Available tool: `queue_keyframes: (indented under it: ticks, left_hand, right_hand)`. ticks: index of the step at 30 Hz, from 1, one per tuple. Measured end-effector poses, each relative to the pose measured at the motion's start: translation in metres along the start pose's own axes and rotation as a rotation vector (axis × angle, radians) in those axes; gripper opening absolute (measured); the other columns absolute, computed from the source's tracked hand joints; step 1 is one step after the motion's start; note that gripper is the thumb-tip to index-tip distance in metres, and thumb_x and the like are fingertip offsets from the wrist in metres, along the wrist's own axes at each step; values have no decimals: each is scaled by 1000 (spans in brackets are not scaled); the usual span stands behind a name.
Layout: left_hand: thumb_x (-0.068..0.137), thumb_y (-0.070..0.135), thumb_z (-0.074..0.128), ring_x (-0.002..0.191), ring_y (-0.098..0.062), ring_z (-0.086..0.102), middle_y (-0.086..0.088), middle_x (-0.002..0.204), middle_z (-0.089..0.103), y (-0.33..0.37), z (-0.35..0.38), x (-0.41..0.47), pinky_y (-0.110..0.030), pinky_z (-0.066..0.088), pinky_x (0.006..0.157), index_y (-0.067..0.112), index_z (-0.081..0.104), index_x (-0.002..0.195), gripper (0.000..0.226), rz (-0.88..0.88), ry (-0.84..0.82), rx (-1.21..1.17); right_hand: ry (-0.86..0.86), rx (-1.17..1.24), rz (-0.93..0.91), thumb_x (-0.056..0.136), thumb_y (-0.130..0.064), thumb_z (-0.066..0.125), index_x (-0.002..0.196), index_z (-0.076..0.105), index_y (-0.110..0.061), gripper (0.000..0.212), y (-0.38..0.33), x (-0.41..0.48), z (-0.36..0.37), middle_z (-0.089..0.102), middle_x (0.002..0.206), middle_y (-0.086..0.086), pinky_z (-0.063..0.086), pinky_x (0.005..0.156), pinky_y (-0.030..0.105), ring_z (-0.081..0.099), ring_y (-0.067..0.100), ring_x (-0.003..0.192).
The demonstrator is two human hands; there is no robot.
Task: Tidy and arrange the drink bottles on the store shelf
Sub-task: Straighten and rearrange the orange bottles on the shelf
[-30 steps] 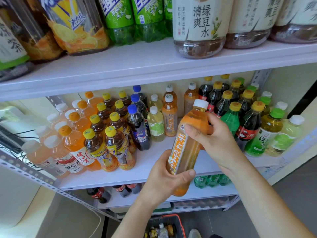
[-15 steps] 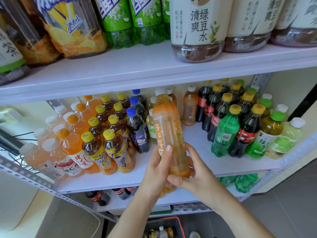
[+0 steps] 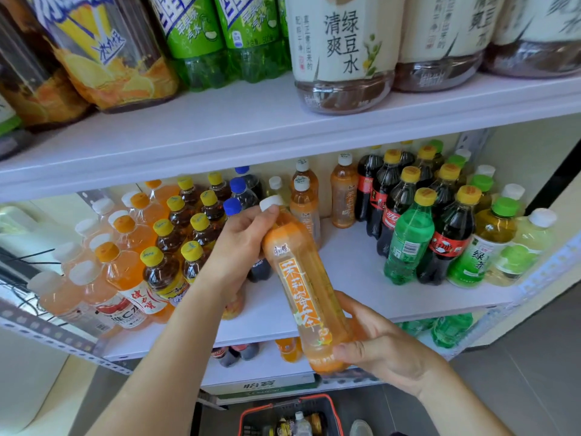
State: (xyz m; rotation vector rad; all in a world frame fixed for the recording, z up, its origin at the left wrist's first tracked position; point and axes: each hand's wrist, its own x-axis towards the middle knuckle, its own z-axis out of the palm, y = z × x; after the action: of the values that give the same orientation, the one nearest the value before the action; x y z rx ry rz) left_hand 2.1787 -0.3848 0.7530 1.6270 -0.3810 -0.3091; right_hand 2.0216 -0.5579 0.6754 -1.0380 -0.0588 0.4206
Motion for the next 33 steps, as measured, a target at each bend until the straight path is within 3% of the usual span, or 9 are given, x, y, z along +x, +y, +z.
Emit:
queue_keyframes:
  ticks: [3, 5, 8, 12, 16, 20, 26, 31, 33]
  left_hand:
    - [95, 40, 60, 59, -9, 58, 3, 65, 64, 7, 8, 2, -22, 48, 57, 15, 68, 79, 30, 98, 25, 104]
    - [94, 36, 61, 64, -12, 60, -3, 72, 66, 13, 16, 2, -29, 50, 59, 6, 67, 91, 31, 166, 29, 217]
    - [90, 42, 58, 80, -20, 67, -7, 88, 71, 21, 25, 3, -42, 55, 72, 8, 67, 101, 37, 253, 2, 436]
    - [93, 50, 51, 80, -20, 64, 7, 84, 63, 24, 28, 10, -35, 50, 67, 12, 58, 105, 40, 415, -17, 873]
    - [95, 51, 51, 84, -31, 64, -10, 91, 68, 16, 26, 26, -45, 50, 67, 8, 55, 115, 48, 471, 44, 1128]
    - [95, 49, 53, 80, -35, 66, -13, 89, 70, 3, 26, 45, -48, 52, 65, 6, 56, 116, 47, 439, 110, 1183]
    - [99, 37, 52, 83, -38, 64, -18, 93, 67, -27, 32, 65, -45, 49, 66, 1, 43, 131, 50, 379, 35, 1224]
    - [99, 32, 52, 84, -37, 64, -18, 98, 65, -41, 34, 76, -41, 48, 66, 2, 43, 131, 45, 348, 86, 1232]
    - [98, 30, 55, 85, -38, 63, -18, 99, 64, -43, 35, 78, -37, 41, 63, 3, 45, 132, 44, 367, 130, 1245]
  right_hand:
    - [81, -195, -11, 78, -15, 77, 132, 53, -21, 60, -5, 4, -3, 67, 116, 10, 51, 92, 36, 62, 24, 109]
    - [184, -394, -11, 80, -23, 80, 128, 53, -25, 55, -6, 11, -4, 71, 111, -2, 51, 84, 21, 66, 11, 103]
    - [356, -607, -18, 82, -32, 77, 127, 48, -37, 54, -1, 22, -8, 68, 113, -14, 48, 81, 10, 62, -4, 102]
    - [481, -761, 9, 87, -35, 69, 128, 43, -44, 49, 8, 28, -24, 56, 127, -21, 47, 100, 33, 52, 4, 119]
    - [551, -807, 44, 91, -29, 64, 121, 41, -47, 42, 18, 29, -35, 49, 130, -17, 44, 99, 29, 50, 7, 120]
    - [616, -801, -9, 92, -22, 62, 112, 48, -46, 34, 19, 30, -39, 57, 120, -17, 44, 89, 21, 56, 2, 110]
    - [779, -784, -207, 90, -4, 59, 105, 64, -28, 28, 4, 28, -38, 66, 104, -16, 53, 89, 26, 62, 0, 99]
    - [999, -1054, -487, 86, 5, 62, 113, 67, -9, 31, -24, 17, -43, 66, 111, 1, 50, 93, 35, 62, 22, 103]
    - [1090, -1200, -613, 82, 9, 62, 113, 65, -3, 34, -42, 12, -48, 64, 115, 9, 42, 100, 29, 58, 28, 109]
